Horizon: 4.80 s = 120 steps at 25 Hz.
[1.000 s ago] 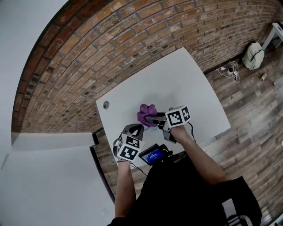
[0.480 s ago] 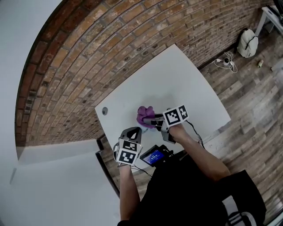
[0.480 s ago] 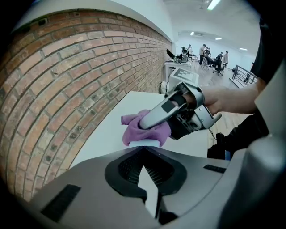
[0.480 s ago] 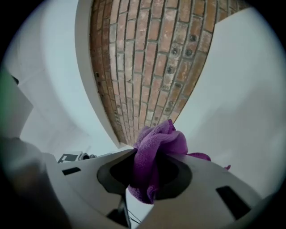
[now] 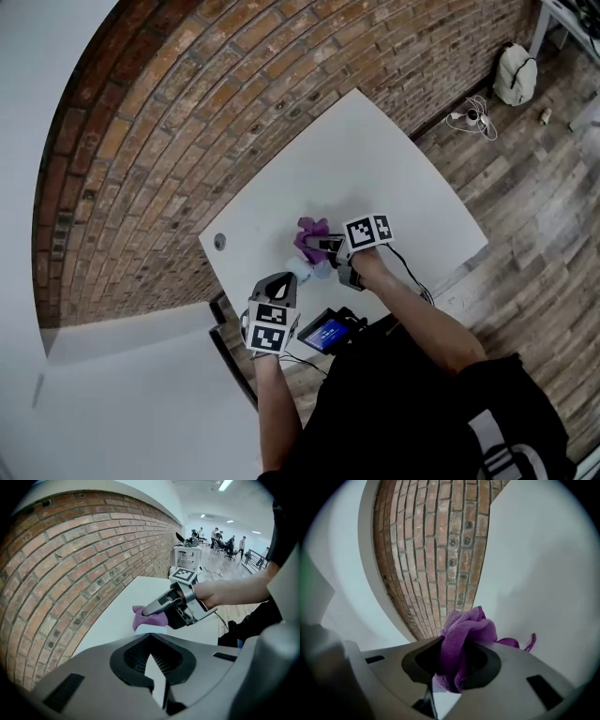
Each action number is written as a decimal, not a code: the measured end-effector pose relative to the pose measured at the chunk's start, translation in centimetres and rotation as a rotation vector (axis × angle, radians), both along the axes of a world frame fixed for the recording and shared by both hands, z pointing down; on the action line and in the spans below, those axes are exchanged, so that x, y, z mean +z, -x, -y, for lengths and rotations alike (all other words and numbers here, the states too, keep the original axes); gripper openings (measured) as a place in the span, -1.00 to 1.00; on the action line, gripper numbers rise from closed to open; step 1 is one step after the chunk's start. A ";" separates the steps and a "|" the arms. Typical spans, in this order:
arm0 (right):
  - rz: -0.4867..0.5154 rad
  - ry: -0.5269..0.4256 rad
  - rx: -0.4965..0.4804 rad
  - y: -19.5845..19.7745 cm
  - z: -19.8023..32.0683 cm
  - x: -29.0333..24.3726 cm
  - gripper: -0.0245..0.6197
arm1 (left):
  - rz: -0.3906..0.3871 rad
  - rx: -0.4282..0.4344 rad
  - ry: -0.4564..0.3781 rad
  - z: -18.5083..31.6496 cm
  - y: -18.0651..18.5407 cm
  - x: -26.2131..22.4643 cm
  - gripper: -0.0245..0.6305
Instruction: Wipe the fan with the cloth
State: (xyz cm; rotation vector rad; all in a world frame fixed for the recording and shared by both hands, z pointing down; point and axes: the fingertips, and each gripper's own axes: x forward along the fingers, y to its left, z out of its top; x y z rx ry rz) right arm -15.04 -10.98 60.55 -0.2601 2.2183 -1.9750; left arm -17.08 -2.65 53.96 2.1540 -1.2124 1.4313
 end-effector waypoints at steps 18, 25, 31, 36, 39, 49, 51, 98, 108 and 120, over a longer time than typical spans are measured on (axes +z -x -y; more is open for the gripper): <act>-0.122 0.041 -0.080 -3.1 -5.4 3.3 -0.63 | -0.001 0.002 -0.008 0.1 0.1 0.0 -0.93; -0.017 -0.061 -0.077 0.5 -2.3 -2.0 -0.63 | -0.007 -0.007 -0.014 0.0 0.0 0.1 -0.93; -0.331 -0.007 -0.177 -0.4 -4.7 7.1 -0.63 | -0.011 -0.004 -0.023 0.2 -0.2 0.0 -0.93; -0.529 -0.177 -0.220 -2.4 -3.0 7.7 -0.63 | -0.020 -0.011 -0.022 0.1 -0.1 -0.1 -0.93; -0.454 -0.199 -0.126 -1.4 0.9 5.4 -0.63 | -0.036 -0.011 -0.034 0.2 -0.3 -0.1 -0.93; -0.512 -0.142 -0.316 -0.7 -5.9 8.4 -0.63 | -0.083 -0.013 -0.058 0.2 -0.4 -0.2 -0.93; -0.523 -0.164 -0.402 -1.8 -9.1 8.5 -0.63 | -0.081 0.005 -0.079 0.3 -0.6 -0.3 -0.93; 0.066 -0.932 -0.111 -3.3 -15.8 -27.8 -0.63 | -2.341 -0.409 -0.486 -11.8 3.9 -19.1 -0.44; 0.010 -0.971 -0.092 -3.0 -27.5 -31.9 -0.63 | -2.495 -0.318 -0.476 -23.6 6.2 -18.3 -0.45; -0.353 -0.996 -0.108 -3.4 -32.3 -26.2 -0.63 | -2.621 -0.182 -0.432 -30.6 4.8 -18.0 -0.45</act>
